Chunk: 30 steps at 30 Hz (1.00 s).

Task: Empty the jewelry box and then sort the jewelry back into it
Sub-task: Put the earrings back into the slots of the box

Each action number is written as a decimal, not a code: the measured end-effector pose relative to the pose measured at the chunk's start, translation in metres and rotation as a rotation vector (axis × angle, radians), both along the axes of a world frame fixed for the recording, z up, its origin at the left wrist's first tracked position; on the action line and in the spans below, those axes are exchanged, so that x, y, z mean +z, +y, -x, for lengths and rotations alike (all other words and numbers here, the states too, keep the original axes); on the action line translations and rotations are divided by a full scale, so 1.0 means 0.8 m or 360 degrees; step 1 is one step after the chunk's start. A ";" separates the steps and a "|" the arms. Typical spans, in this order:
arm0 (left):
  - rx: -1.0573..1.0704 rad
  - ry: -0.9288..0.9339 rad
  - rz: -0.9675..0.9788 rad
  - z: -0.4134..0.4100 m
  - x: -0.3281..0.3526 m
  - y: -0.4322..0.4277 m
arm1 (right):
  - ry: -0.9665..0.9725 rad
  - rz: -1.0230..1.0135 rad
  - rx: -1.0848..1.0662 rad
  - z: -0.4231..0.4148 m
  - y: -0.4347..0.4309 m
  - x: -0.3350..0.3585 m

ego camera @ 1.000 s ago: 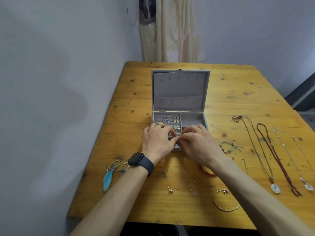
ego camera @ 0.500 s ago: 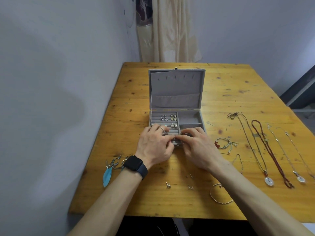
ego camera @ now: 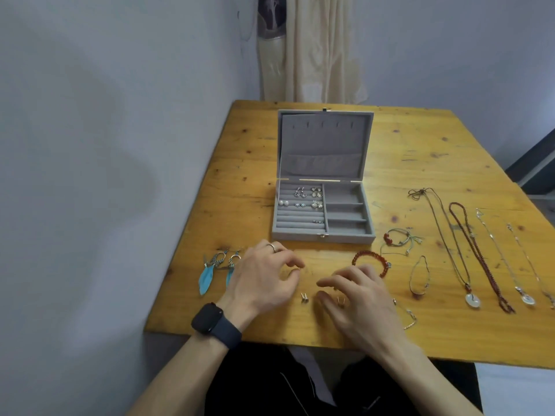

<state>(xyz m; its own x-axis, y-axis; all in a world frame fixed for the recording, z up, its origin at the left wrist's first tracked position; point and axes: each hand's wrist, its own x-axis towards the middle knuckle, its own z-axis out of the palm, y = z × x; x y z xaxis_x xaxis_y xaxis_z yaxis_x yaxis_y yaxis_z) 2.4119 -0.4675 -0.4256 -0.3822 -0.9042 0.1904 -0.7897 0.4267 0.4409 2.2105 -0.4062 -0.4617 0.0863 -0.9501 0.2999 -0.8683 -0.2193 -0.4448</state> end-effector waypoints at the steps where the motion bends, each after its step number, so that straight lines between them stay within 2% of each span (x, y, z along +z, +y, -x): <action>1: -0.0023 -0.0022 -0.0036 -0.001 -0.001 0.008 | 0.0023 0.0001 -0.0011 -0.006 0.005 -0.005; 9: 0.0011 -0.0047 -0.0159 0.005 -0.016 0.043 | 0.0202 0.0075 -0.0152 -0.032 0.019 -0.006; 25: 0.0043 0.0109 -0.0249 -0.004 -0.029 0.046 | 0.0242 0.0129 -0.0106 -0.038 0.014 -0.018; 27: 0.0062 0.0176 -0.0307 -0.005 -0.027 0.046 | 0.0202 0.0081 -0.0099 -0.039 0.013 -0.016; 30: 0.0138 0.0343 -0.0395 -0.006 -0.022 0.041 | -0.0028 0.0051 -0.0096 -0.033 0.006 -0.011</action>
